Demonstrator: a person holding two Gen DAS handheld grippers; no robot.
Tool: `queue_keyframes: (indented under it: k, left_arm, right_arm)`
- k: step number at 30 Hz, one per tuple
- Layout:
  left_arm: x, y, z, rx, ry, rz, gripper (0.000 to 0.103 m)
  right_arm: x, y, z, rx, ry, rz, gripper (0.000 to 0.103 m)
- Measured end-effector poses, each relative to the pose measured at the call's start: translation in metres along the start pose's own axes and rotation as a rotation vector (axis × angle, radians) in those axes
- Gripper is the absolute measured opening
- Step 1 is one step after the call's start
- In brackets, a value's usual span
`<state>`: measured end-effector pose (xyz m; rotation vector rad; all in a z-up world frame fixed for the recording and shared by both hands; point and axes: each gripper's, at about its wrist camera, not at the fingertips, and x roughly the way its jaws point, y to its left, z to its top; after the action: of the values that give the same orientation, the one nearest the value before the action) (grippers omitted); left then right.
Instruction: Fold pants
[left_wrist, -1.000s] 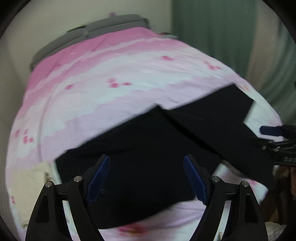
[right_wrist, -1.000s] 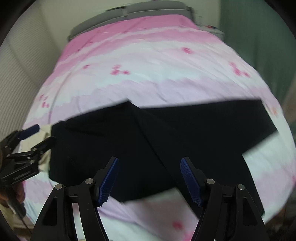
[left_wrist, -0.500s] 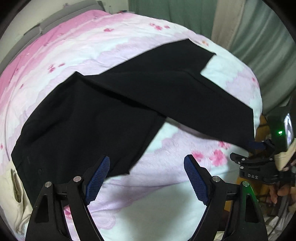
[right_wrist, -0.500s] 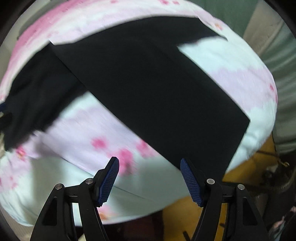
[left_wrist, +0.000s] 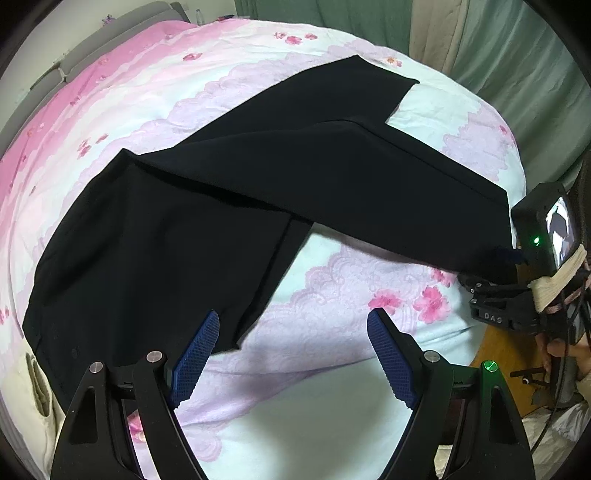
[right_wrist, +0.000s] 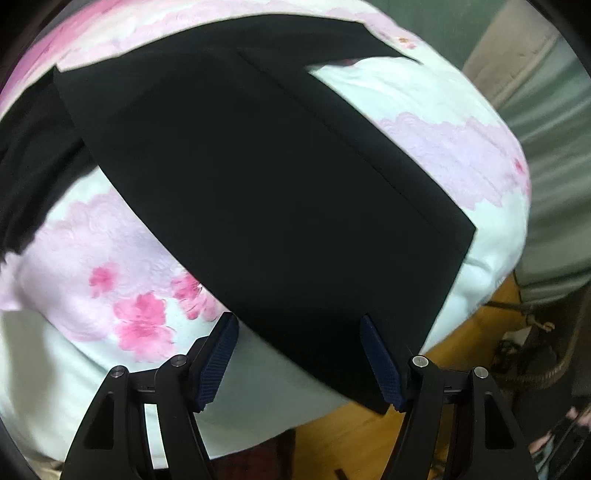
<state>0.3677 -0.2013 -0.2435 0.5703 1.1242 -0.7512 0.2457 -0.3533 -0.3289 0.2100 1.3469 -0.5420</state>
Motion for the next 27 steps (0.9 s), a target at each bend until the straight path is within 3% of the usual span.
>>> queue_keyframes:
  k: [4, 8, 11, 16, 17, 19, 21, 27]
  left_arm:
    - [0.006, -0.015, 0.013, -0.004, 0.023, 0.021, 0.082]
    - [0.005, -0.025, 0.028, -0.077, 0.039, 0.057, 0.082]
    - [0.01, -0.032, 0.036, -0.125, 0.078, 0.062, 0.082]
    - [0.02, -0.05, 0.047, -0.121, 0.117, 0.116, 0.082]
    - [0.021, -0.054, 0.048, -0.101, 0.122, 0.117, 0.082]
    - [0.023, -0.064, 0.051, -0.028, 0.122, 0.131, 0.082]
    - [0.022, -0.073, 0.054, 0.044, 0.104, 0.133, 0.082]
    - [0.024, -0.106, 0.077, 0.396, 0.007, 0.114, 0.083]
  right_arm:
    - [0.006, -0.003, 0.008, -0.077, -0.004, 0.032, 0.039]
    - [-0.009, -0.013, 0.012, -0.129, -0.021, 0.206, 0.039]
    - [-0.005, -0.007, 0.008, -0.281, -0.003, 0.191, 0.039]
    - [0.008, -0.003, 0.0, -0.502, -0.024, 0.218, 0.041]
    - [0.011, -0.004, 0.003, -0.515, -0.015, 0.227, 0.038]
    - [0.012, -0.012, 0.014, -0.494, -0.009, 0.25, 0.01]
    - [0.001, -0.026, 0.026, -0.445, -0.018, 0.291, 0.007]
    - [-0.052, -0.074, 0.063, -0.278, -0.085, 0.36, 0.006]
